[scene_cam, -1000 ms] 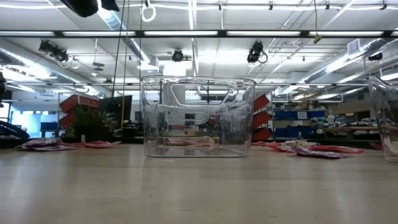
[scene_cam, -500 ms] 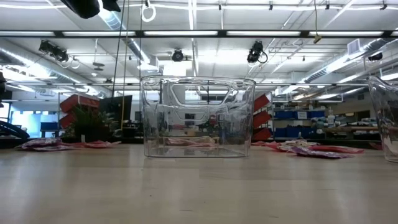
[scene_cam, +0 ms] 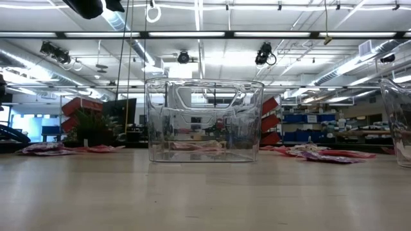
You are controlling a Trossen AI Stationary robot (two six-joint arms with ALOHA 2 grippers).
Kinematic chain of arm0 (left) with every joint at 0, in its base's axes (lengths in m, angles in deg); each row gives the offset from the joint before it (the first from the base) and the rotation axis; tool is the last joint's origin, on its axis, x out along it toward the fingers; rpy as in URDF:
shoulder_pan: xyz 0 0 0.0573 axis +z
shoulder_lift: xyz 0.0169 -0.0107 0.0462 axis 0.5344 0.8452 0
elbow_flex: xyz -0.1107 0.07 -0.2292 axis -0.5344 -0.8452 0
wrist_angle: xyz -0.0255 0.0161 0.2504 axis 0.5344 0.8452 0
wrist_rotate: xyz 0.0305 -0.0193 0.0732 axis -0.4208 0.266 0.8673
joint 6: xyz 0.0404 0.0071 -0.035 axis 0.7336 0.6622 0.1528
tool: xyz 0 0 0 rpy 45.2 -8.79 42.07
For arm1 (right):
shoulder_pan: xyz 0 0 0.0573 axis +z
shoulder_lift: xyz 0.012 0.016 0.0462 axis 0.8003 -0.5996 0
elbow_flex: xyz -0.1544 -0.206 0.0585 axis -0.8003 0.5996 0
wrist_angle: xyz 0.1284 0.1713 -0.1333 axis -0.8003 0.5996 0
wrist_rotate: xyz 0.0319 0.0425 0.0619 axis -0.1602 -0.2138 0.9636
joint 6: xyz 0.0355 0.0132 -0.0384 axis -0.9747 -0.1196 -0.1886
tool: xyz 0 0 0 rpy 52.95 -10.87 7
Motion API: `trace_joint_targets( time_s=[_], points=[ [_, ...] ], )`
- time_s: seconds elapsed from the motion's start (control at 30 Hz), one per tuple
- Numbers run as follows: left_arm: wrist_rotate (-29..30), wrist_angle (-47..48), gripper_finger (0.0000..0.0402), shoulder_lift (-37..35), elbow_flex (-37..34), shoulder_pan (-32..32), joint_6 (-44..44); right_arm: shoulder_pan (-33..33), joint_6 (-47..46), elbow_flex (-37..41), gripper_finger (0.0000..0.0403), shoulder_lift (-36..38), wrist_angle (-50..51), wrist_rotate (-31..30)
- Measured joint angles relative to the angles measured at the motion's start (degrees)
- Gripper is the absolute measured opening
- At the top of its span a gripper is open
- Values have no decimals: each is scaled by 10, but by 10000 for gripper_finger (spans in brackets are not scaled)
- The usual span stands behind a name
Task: Sort candy
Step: Put the white chocolate bar into the right transparent bin
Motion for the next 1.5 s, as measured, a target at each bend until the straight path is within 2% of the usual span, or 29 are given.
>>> trace_joint_targets(
  time_s=[0.13,0.43,0.6,0.67,0.77,1.07,1.17,1.27,1.5],
  points=[
    [8,-9,1,0,0,0,7,4,-8,0,61,0,-2,4],
    [7,-7,0,4,0,-13,7,-14,-33,0,203,0,-15,68],
    [8,6,0,4,0,-23,20,-27,-31,0,235,0,-30,87],
    [8,9,0,4,0,-23,24,-29,-32,0,232,0,-32,104],
    [11,10,0,4,0,-23,24,-28,-31,0,206,0,-32,117],
    [12,12,1,4,0,-23,24,-28,-24,0,61,0,-28,124],
    [13,12,8,4,0,-23,27,-28,-22,0,27,0,-27,124],
    [13,12,19,4,0,-23,28,-27,-19,0,17,0,-27,124],
    [11,7,61,4,0,-23,42,-27,-19,0,26,0,-26,124]
  ],
)
